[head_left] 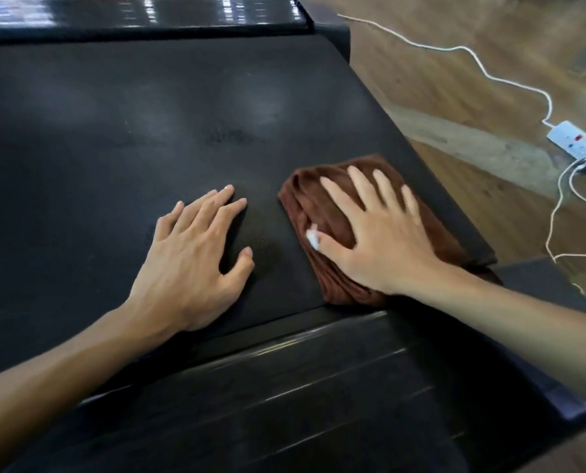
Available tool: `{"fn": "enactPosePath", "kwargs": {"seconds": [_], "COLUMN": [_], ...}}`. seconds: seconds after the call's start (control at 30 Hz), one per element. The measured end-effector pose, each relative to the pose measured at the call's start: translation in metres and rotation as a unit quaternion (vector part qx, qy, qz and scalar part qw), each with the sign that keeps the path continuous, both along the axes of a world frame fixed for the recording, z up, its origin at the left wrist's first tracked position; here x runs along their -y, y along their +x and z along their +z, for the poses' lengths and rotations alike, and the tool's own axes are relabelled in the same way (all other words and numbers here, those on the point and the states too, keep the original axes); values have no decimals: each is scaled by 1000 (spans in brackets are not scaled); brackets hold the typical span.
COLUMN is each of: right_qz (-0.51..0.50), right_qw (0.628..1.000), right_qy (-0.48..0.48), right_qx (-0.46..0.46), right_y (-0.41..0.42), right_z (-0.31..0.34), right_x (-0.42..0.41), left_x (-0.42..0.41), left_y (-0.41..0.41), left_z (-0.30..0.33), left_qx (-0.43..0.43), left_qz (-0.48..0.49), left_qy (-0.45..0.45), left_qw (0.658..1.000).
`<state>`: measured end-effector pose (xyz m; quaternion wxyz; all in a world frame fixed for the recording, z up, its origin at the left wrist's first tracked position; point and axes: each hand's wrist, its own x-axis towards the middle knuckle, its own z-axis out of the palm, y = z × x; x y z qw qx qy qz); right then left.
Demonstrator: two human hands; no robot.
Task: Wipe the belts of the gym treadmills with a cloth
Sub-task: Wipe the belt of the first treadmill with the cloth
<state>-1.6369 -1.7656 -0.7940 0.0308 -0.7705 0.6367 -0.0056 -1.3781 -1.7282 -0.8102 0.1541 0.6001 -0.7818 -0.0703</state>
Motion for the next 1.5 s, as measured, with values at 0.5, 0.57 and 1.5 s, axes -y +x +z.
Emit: {"fn": "enactPosePath", "kwargs": {"seconds": [0.5,0.57,1.5], "right_qz": [105,100,169], "right_qw": [993,979,907], "right_qy": [26,51,-10], "right_qx": [45,169,386], "right_y": [51,45,45], "right_z": [0,7,12], "right_x": [15,14,-7], "left_x": [-7,-9,-52], "left_y": [6,7,87], "left_z": [4,10,12], "left_qx": [-148,-197,91], "left_qz": [-14,-2,141], "left_qy": [-24,-44,80], "left_qw": [989,979,983]}}
